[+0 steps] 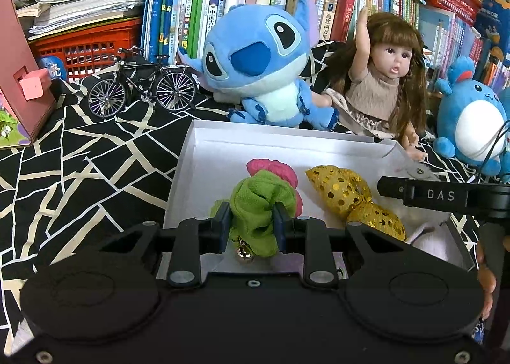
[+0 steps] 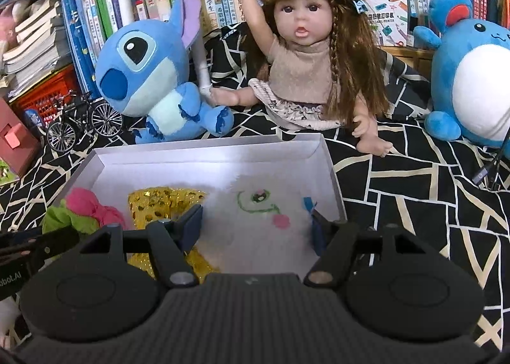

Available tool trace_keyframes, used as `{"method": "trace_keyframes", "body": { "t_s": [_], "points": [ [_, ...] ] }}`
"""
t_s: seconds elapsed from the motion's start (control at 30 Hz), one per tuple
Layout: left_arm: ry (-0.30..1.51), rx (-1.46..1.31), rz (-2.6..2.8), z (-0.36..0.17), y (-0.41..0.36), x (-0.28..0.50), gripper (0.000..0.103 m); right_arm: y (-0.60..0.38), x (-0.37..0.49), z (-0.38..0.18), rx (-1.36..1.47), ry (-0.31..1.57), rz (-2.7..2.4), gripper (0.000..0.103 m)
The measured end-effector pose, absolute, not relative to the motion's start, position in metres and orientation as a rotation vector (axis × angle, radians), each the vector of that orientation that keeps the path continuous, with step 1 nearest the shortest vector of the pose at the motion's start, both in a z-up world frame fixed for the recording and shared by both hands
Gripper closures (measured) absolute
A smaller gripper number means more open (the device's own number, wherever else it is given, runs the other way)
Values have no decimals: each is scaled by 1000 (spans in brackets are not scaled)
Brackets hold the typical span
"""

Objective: Organize soft objects
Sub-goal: 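Lower the white fluffy toy into the box with right tool while left carries green cloth over it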

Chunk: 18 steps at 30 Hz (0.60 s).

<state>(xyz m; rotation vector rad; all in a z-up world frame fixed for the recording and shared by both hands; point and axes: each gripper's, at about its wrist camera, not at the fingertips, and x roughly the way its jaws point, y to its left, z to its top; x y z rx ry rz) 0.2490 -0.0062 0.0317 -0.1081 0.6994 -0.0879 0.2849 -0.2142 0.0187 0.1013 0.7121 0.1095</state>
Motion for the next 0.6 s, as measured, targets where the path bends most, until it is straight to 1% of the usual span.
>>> {"method": "trace_keyframes", "body": {
  "t_s": [0.23, 0.37, 0.53, 0.57, 0.6],
  "points": [
    [698, -107, -88, 32, -6, 249, 75, -215, 283, 19, 105, 710, 123, 32],
    [695, -107, -89, 32, -6, 246, 71, -215, 282, 20, 113, 710, 135, 31],
    [687, -118, -88, 35, -5, 243, 67, -218, 278, 23, 126, 713, 151, 27],
    [684, -119, -87, 36, -4, 241, 64, -219, 277, 23, 127, 712, 154, 23],
    [680, -120, -86, 37, -4, 240, 61, -220, 275, 24, 128, 712, 160, 21]
  ]
}}
